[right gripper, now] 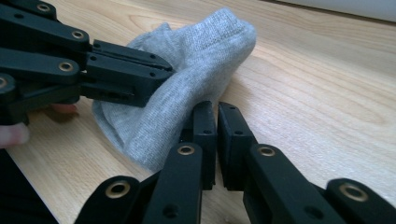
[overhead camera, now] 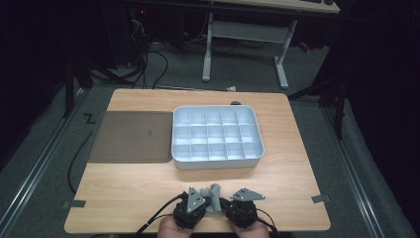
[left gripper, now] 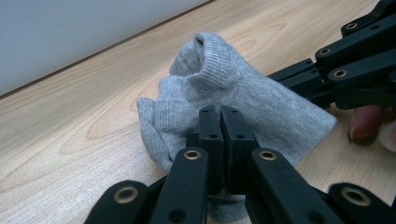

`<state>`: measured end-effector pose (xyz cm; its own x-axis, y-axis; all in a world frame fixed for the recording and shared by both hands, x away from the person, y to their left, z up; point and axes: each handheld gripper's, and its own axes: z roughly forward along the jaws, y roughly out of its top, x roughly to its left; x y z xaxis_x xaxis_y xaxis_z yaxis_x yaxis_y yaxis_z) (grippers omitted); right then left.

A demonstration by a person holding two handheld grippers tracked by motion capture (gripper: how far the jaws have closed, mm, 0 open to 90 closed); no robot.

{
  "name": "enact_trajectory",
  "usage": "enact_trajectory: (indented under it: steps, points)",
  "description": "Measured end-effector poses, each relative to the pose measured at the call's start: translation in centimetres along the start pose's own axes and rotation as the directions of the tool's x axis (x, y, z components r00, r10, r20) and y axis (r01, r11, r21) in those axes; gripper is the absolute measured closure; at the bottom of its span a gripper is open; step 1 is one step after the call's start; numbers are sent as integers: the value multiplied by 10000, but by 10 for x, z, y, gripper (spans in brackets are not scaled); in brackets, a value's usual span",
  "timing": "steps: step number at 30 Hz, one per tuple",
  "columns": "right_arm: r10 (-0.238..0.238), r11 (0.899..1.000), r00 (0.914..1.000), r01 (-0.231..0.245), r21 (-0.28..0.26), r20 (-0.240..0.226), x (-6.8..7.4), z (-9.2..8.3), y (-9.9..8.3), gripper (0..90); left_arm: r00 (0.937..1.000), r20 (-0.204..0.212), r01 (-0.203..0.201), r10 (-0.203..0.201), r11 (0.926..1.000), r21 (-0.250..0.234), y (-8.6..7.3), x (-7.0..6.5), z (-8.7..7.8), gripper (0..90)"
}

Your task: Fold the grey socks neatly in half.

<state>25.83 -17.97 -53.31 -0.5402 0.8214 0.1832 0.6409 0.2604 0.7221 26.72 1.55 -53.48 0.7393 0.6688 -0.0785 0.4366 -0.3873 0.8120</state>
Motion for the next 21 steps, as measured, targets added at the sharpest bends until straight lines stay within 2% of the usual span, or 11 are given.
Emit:
enact_trajectory:
  steps: [1, 4, 6, 9, 11, 12, 13, 14, 19, 20, 21]
  points:
    - [0, 10000, 10000, 0, 0, 0, 0, 0, 0, 883, 10000, -36, -36, 36, 10000, 24, 0, -1, 0, 887]
    - [255, 9993, 9988, -265, -248, -427, 2, -1, 1, 900, 9997, -149, -181, 182, 9998, 41, 1, -3, 1, 891]
    - [199, 9986, 9986, -222, -482, -485, 6, -4, 4, 900, 9995, -192, -232, 233, 9997, 49, 1, -4, 2, 894]
    - [45, 9983, 9995, -63, -574, -316, 6, -5, 4, 900, 9998, -146, -156, 157, 9998, 105, 3, -5, 4, 894]
    - [127, 9983, 9995, -144, -570, -302, 4, -6, 4, 900, 10000, 20, -52, 51, 9999, 122, 6, -4, 7, 885]
    - [244, 9982, 9995, -254, -537, -189, 0, -6, 3, 900, 9991, 337, 247, -253, 9995, 175, 9, -2, 8, 871]
    - [280, 9981, 9995, -286, -538, -119, -3, -7, 3, 900, 9991, 337, 247, -253, 9995, 175, 9, -2, 8, 840]
    - [329, 9981, 9994, -331, -529, -51, -5, -6, 2, 900, 9971, 573, 507, -509, 9987, 62, 11, 1, 7, 804]
    - [518, 9976, 9987, -518, -456, -8, -10, -6, 1, 900, 9957, 653, 673, -655, 9974, -257, 12, 5, 0, 717]
    - [496, 9977, 9988, -494, -457, 14, -10, -6, 1, 900, 9945, 718, 805, -765, 9953, -538, 12, 7, -7, 704]
    - [496, 9977, 9988, -494, -457, 14, -10, -6, 1, 900, 9945, 718, 805, -765, 9953, -538, 12, 7, -7, 694]
